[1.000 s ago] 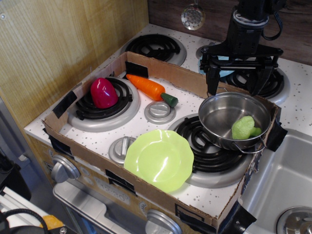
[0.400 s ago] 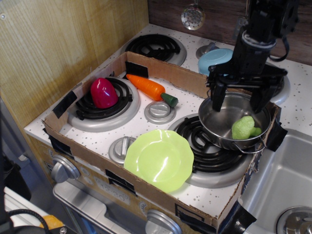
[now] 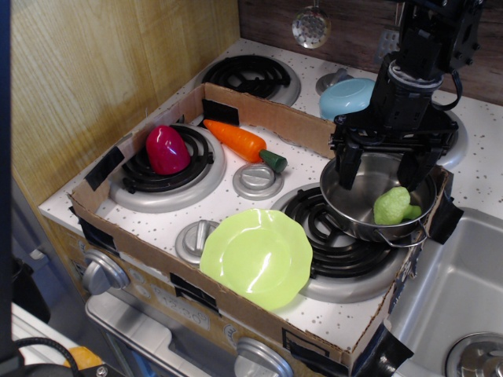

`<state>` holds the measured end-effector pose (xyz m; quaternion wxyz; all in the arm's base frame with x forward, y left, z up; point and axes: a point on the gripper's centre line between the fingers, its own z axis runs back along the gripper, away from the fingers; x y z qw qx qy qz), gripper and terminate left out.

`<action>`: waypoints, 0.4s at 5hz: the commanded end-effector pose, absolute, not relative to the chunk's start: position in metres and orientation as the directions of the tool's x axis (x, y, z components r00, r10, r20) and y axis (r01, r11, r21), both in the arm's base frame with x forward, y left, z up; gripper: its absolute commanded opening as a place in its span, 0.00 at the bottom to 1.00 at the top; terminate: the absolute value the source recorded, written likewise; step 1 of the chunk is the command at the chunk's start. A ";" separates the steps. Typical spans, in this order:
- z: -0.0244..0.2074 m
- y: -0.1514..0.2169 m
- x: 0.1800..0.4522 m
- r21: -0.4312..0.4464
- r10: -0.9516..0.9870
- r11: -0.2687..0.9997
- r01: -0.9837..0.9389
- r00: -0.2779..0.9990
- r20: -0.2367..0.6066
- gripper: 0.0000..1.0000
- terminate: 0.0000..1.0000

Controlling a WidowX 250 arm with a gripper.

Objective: Take broccoli out of pan

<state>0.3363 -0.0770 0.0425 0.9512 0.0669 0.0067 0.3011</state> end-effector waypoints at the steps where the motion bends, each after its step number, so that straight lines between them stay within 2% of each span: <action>1: 0.058 -0.091 0.333 0.098 0.646 0.753 -0.650 0.760 0.076 1.00 0.00; 2: 0.056 -0.098 0.332 0.087 0.664 0.740 -0.667 0.745 0.071 1.00 0.00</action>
